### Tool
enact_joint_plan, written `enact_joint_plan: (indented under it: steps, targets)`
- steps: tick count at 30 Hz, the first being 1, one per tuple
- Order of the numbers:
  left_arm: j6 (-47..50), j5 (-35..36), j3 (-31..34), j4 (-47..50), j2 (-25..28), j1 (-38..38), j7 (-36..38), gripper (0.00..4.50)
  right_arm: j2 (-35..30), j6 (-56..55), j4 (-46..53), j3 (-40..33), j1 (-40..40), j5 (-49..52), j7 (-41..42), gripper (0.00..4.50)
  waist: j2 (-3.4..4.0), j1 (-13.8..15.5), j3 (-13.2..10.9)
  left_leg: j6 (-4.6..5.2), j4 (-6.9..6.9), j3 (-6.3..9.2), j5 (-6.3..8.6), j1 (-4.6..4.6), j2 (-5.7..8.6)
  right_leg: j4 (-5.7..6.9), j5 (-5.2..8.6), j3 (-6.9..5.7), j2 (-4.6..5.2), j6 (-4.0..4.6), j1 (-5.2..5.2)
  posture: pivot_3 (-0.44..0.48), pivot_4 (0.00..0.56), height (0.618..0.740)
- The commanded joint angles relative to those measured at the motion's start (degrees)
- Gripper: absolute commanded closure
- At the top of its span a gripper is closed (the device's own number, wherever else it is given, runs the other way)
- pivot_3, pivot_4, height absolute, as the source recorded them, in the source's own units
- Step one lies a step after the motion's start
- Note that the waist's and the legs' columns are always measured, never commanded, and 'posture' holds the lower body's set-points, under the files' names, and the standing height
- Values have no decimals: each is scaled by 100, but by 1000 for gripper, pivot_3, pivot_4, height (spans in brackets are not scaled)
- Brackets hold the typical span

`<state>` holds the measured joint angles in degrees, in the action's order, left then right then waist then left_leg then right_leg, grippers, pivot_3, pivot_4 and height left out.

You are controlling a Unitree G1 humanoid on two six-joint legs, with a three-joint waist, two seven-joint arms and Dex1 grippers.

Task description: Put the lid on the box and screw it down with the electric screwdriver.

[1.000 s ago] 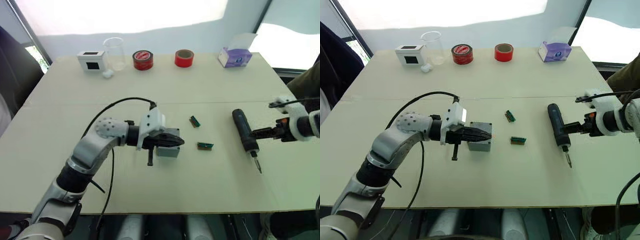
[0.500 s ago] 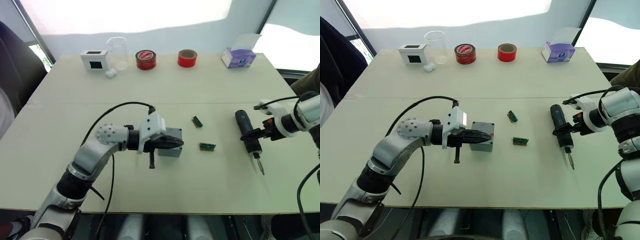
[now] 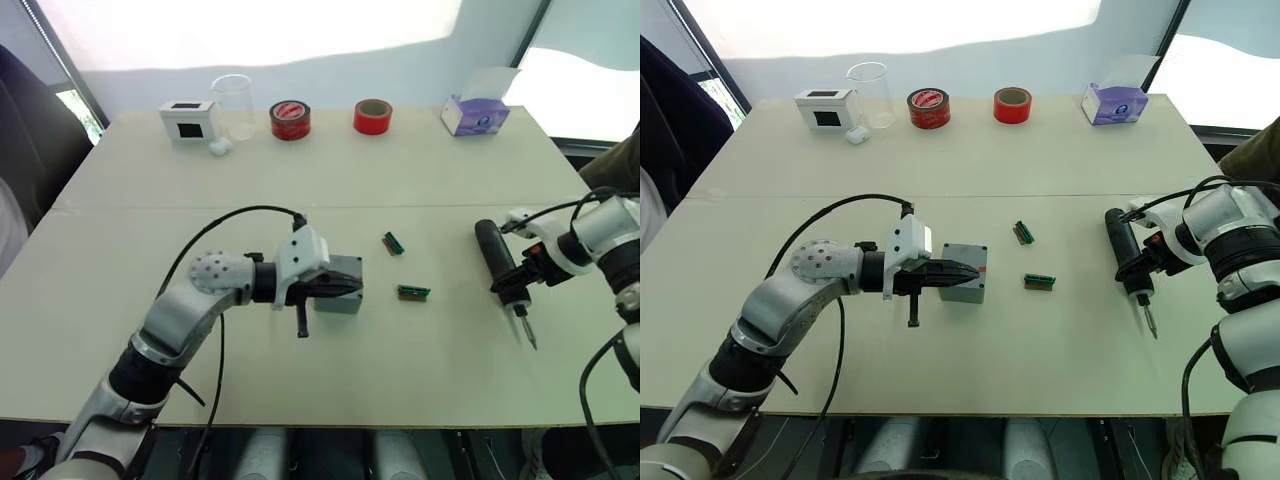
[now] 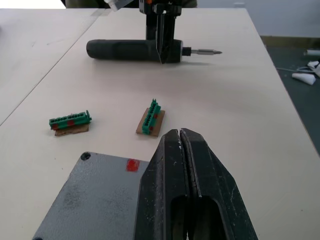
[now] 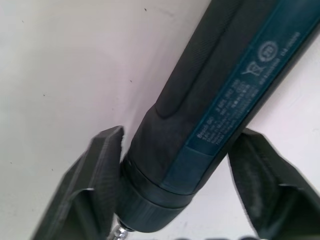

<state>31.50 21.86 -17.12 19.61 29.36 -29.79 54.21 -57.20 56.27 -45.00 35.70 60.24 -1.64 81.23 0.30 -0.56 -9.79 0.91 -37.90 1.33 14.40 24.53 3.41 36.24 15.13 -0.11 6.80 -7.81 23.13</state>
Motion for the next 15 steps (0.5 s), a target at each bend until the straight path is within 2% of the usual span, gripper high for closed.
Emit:
enact_joint_plan:
  steps: [1, 4, 10, 12, 14, 15]
  targets:
    - [-179, -71, 125, -16, 83, -138, 72, 4500, -49, 57, 267, -39, -148, -147, 226, 2667, 0, 2, 0, 0, 0, 0, 0, 0, 0, 0, 0, 0, 0, 0, 0, 0, 150, 740]
    - [-262, -169, 141, -172, 162, -199, 98, 4500, 10, 67, 234, -321, -111, -140, 102, 2684, 0, 3, 0, -1, 0, 2, 0, 0, 0, 0, 0, -1, 0, 0, -1, 0, 150, 740]
    - [-308, -124, 437, -556, 376, -381, 231, 4500, 395, -546, -609, -1680, 804, 23, -1304, 2684, 28, -48, -17, -8, -1, -7, -4, -1, 0, 7, -6, 8, 0, -1, 11, 0, 150, 740]
    - [-341, -130, 506, -624, 454, -380, 295, 4500, 425, -843, -532, -1979, 848, 115, -1491, 2684, 35, -25, -21, -22, 10, -9, -13, 1, 0, 8, -5, 8, 0, 0, 21, 0, 150, 740]
    - [-337, -105, 607, -730, 562, -413, 374, 4500, 489, -1248, -53, -2653, 717, 466, -1803, 2684, 35, -15, -22, -27, 29, -8, -16, 1, -2, 2, -4, 7, -2, 1, 25, 0, 150, 740]
    - [-305, -92, 673, -805, 639, -456, 426, 4500, 677, -1227, 465, -3406, 616, 959, -2073, 2684, 34, -13, -23, -28, 35, -9, -17, 1, -2, -1, -4, 7, -3, 1, 27, 0, 150, 740]
